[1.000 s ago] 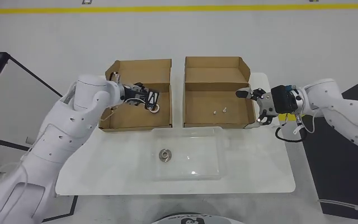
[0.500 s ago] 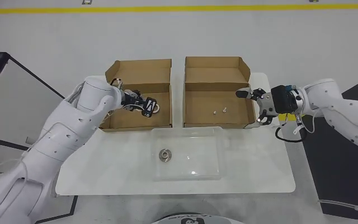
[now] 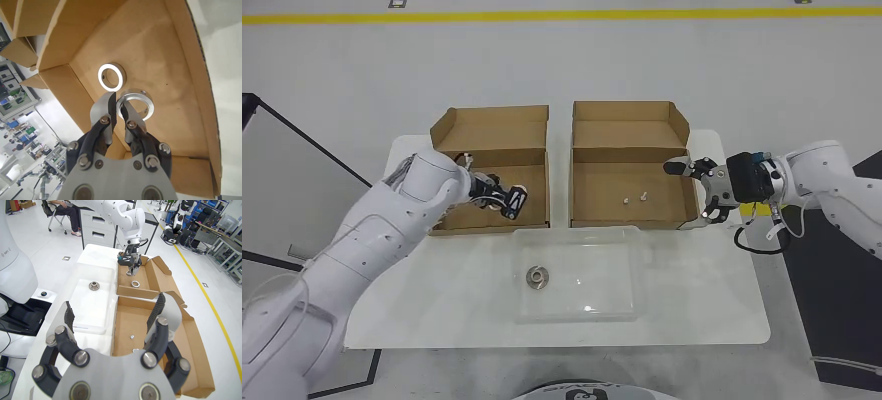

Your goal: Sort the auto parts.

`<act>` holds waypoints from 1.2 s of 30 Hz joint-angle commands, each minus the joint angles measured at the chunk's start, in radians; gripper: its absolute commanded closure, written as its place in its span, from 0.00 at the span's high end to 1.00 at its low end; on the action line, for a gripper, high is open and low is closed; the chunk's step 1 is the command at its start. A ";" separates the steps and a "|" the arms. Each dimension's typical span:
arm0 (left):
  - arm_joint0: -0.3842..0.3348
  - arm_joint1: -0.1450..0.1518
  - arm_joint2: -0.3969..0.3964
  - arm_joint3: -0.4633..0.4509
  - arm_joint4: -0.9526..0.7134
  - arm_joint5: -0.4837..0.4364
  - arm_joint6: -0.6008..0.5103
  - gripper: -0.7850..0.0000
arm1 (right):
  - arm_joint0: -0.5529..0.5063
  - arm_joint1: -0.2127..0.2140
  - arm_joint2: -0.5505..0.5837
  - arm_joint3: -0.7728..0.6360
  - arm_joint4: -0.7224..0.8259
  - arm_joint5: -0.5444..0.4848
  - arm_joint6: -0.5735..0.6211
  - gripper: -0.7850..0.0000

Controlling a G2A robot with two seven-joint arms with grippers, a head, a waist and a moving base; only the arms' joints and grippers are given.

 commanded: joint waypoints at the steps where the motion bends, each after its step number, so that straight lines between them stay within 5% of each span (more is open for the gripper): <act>1: -0.013 -0.010 0.019 0.024 0.012 0.012 0.004 0.00 | 0.000 0.000 0.000 0.000 0.000 0.000 0.000 1.00; 12: -0.071 -0.061 0.096 0.150 0.038 0.037 0.031 0.00 | 0.000 0.000 0.000 0.000 0.000 0.000 0.000 1.00; 18: -0.086 -0.074 0.113 0.188 0.042 0.031 0.043 0.21 | 0.000 0.000 0.000 0.000 0.000 0.000 0.000 1.00; 20: -0.088 -0.076 0.114 0.195 0.043 0.032 0.047 0.41 | 0.000 0.000 0.000 0.000 0.000 0.000 0.000 1.00; 22: -0.089 -0.076 0.113 0.198 0.040 0.031 0.050 0.89 | 0.000 0.000 0.000 0.000 0.000 0.000 0.000 1.00; 23: -0.090 -0.076 0.111 0.197 0.039 0.030 0.050 1.00 | 0.000 0.000 0.000 0.000 0.000 0.000 0.000 1.00; 30: -0.073 -0.057 0.041 0.147 -0.032 0.014 0.025 1.00 | 0.000 0.000 0.000 0.000 0.000 0.000 0.000 1.00; 36: -0.027 -0.010 -0.063 -0.003 -0.081 -0.023 0.001 1.00 | 0.000 0.000 0.000 0.000 0.000 0.000 0.000 1.00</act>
